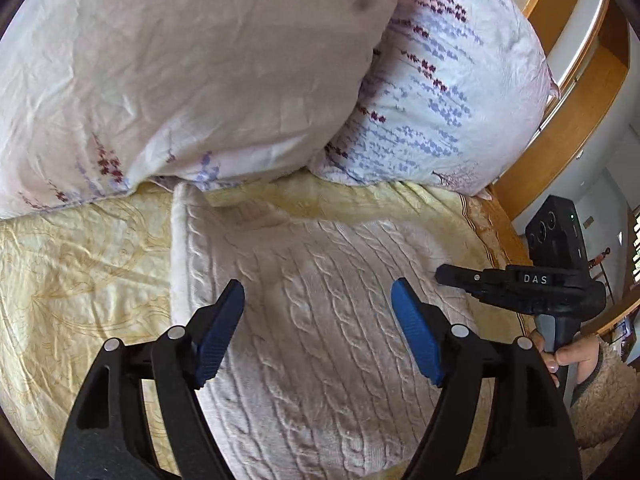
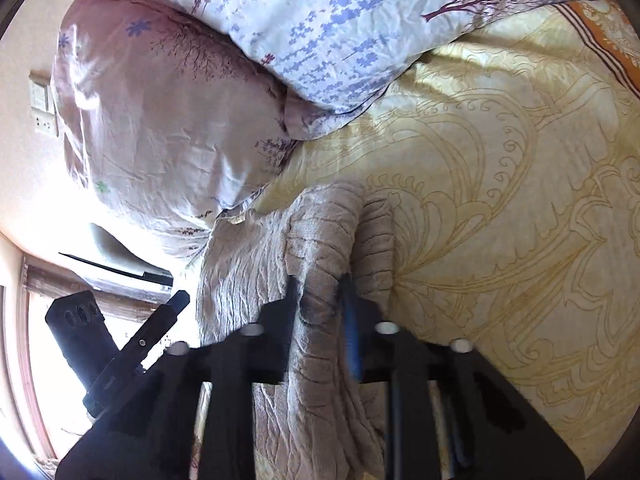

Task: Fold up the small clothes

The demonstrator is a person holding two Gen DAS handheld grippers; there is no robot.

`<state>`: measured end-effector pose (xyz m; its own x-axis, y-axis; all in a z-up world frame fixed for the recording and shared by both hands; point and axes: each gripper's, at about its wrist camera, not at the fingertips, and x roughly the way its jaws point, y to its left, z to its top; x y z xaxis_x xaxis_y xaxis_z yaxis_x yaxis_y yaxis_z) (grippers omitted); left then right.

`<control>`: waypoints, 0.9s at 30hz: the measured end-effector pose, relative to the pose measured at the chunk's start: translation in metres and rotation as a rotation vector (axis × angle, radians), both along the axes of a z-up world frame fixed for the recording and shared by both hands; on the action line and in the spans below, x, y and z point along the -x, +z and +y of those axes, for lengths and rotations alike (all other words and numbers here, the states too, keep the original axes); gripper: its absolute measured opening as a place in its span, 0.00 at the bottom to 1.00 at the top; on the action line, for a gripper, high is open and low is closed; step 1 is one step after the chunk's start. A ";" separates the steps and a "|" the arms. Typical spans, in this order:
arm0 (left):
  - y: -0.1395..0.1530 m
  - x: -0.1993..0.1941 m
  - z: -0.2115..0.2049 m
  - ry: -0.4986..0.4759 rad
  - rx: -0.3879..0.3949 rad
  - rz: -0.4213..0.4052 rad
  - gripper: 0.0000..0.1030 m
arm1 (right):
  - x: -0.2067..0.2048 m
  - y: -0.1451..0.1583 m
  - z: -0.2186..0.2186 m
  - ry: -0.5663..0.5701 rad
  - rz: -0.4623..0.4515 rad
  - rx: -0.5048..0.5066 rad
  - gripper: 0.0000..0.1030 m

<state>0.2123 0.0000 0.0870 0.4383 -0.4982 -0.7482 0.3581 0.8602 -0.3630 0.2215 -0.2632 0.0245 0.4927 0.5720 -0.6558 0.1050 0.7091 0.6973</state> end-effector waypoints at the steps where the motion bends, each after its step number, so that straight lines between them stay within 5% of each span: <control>1: -0.005 -0.001 -0.003 -0.011 0.006 0.022 0.73 | 0.000 0.004 0.000 -0.003 -0.016 0.027 0.09; 11: -0.026 -0.021 -0.033 -0.074 -0.056 0.080 0.73 | -0.017 -0.018 -0.004 -0.057 0.036 0.129 0.09; 13: -0.027 -0.022 -0.035 -0.080 -0.067 0.068 0.73 | -0.017 -0.016 -0.007 -0.053 0.049 0.124 0.15; 14: -0.025 -0.022 -0.033 -0.077 -0.063 0.066 0.73 | -0.014 -0.012 -0.009 -0.056 0.047 0.142 0.26; 17: -0.010 -0.013 -0.016 -0.056 -0.003 0.038 0.73 | 0.008 0.016 -0.010 -0.058 -0.062 0.210 0.29; 21: 0.006 0.013 0.003 -0.031 -0.061 -0.065 0.73 | 0.048 0.051 0.014 0.059 -0.243 0.296 0.29; 27: -0.008 0.036 0.009 -0.019 -0.128 -0.059 0.73 | 0.073 0.040 0.056 0.192 -0.248 0.431 0.27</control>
